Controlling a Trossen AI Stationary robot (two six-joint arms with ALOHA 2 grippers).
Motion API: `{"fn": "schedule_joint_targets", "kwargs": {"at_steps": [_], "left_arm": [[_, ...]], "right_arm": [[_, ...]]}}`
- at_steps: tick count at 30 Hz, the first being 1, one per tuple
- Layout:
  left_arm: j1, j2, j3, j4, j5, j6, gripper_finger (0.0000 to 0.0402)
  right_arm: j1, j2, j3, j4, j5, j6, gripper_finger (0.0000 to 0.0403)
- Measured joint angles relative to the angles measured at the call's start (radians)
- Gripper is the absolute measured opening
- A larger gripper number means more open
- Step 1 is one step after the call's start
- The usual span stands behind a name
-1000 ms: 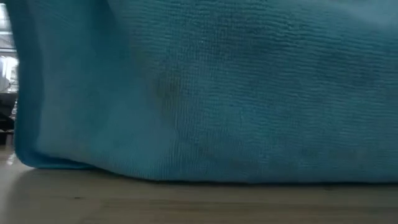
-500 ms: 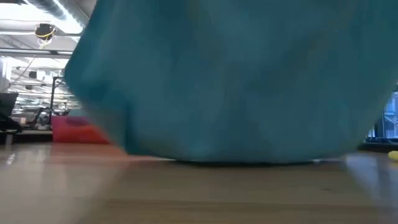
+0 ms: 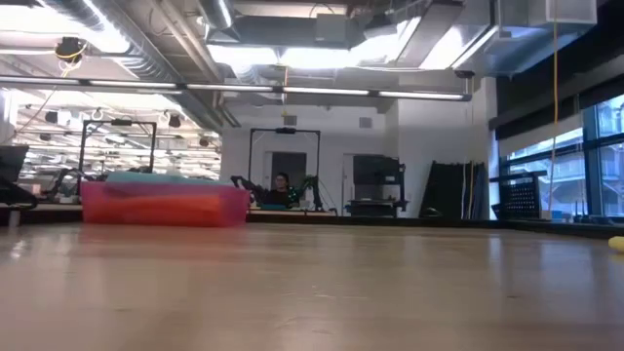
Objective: Roll microfiber towels into tight, uniform cylinder then place into a basket
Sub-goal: Fold the blue microfiber towel
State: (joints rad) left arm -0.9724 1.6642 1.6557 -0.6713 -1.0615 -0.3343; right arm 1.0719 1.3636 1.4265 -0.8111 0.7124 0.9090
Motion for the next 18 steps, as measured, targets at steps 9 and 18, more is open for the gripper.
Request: {"fn": "schedule_joint_targets", "kwargs": {"at_steps": [9,18], "left_arm": [[0.09,0.002,-0.145,-0.616,0.127,-0.759,0.0],[0.26,0.002,-0.443,-0.491,0.259,-0.631,0.0]], "right_arm": [[-0.081,0.0,-0.141,-0.453,-0.061,0.476,0.0002],[-0.277,0.0,-0.398,-0.446,-0.145,0.36,0.0001]]}}
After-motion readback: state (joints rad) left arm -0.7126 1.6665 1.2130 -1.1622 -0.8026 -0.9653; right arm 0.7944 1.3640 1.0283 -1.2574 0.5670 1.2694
